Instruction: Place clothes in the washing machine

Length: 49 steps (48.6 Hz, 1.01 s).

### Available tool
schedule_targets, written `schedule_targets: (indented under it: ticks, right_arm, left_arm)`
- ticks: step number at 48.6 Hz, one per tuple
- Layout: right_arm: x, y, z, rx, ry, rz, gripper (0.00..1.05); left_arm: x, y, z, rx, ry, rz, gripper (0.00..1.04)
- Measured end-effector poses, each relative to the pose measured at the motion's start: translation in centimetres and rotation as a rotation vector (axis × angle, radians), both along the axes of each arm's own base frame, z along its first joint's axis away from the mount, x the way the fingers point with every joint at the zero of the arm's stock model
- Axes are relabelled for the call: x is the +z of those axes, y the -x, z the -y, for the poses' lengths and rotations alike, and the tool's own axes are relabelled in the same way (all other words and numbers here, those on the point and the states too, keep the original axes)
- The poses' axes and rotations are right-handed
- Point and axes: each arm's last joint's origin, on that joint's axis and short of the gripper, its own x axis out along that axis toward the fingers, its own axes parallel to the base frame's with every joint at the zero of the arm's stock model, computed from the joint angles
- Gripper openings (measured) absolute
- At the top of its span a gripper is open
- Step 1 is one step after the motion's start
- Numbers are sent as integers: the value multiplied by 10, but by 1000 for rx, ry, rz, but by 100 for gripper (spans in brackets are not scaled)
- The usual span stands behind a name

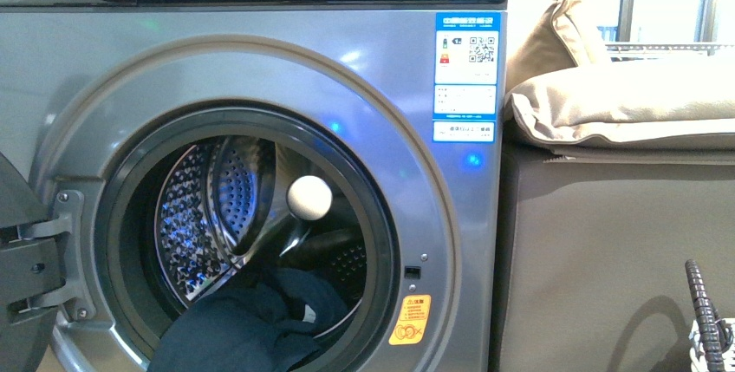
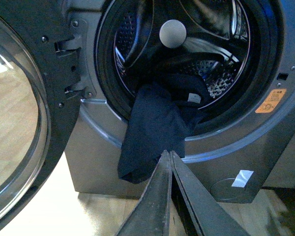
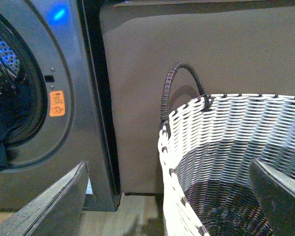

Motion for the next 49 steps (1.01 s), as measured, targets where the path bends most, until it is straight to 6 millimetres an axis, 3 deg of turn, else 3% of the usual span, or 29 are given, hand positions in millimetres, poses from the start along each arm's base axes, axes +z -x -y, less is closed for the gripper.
schedule_targets:
  ticks: [25,49]
  right_arm:
    - [0,0,0,0,0,0,97]
    - [0,0,0,0,0,0,97]
  left_arm:
    - [-15,15,0,1,-1,-22,4]
    - [-14,18,0,0,-1,4,4]
